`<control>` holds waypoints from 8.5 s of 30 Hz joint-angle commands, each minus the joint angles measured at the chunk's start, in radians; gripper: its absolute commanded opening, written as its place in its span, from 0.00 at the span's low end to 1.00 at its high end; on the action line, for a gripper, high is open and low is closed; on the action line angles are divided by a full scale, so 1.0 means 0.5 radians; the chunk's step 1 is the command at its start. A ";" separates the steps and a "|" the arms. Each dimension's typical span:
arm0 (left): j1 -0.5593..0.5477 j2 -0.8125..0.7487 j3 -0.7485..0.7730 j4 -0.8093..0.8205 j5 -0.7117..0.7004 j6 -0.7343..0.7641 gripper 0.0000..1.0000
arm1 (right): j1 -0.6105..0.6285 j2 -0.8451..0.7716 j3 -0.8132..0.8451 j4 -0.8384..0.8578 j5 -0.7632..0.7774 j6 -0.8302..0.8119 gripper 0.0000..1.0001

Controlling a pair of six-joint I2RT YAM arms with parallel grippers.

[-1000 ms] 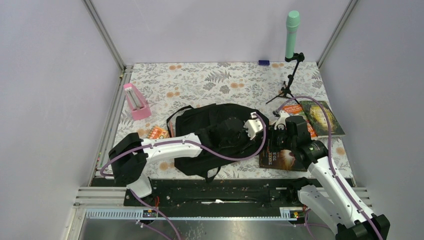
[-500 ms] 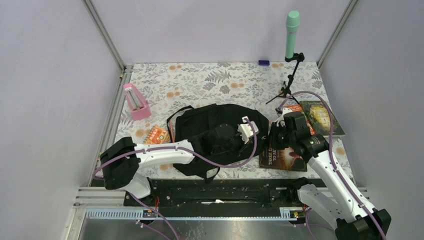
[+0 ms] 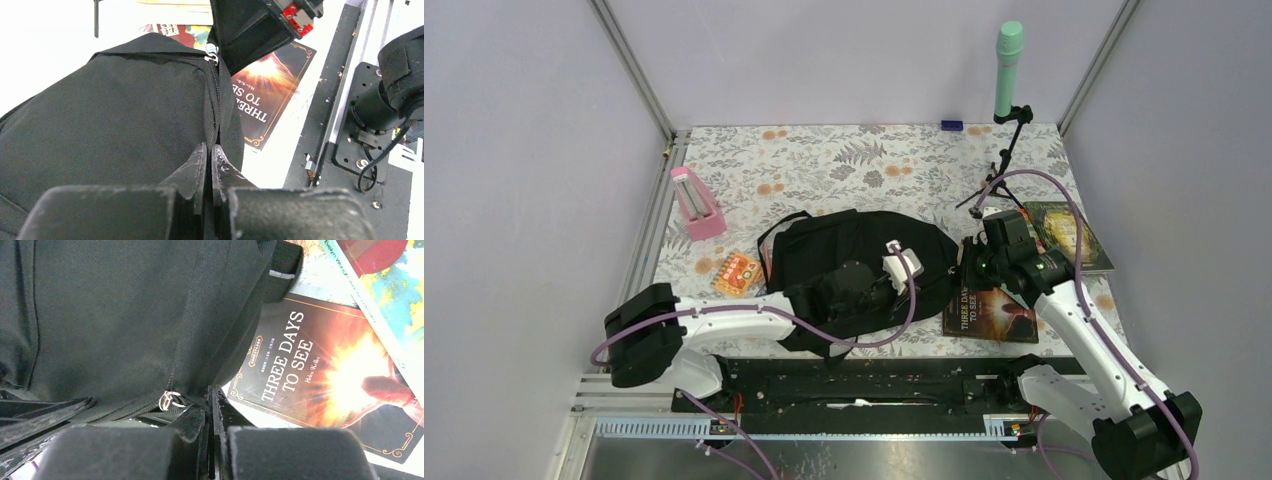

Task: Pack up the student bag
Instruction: Unzip the student bag at the center of the board.

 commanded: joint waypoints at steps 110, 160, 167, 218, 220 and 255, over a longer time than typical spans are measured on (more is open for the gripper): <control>0.562 0.017 0.114 0.128 0.711 -0.243 0.94 | 0.408 -0.057 -0.487 0.704 -0.046 0.390 0.00; 0.079 0.142 -0.254 -0.015 0.051 -0.358 0.00 | 0.408 -0.039 -0.174 0.145 0.914 0.037 0.00; 0.070 -0.004 -0.425 -0.037 -0.012 -0.428 0.00 | 0.405 0.042 -0.133 0.149 1.006 0.008 0.00; -0.004 0.182 0.210 -0.164 -0.147 -0.454 0.90 | 0.258 0.069 -0.308 0.489 -0.082 0.147 0.00; -0.004 0.235 0.217 -0.168 -0.151 -0.461 0.90 | 0.258 0.061 -0.319 0.487 -0.082 0.150 0.00; -0.211 -0.171 -0.341 -0.254 -0.236 -0.581 0.00 | 0.216 0.388 -0.042 0.235 0.673 -0.066 0.00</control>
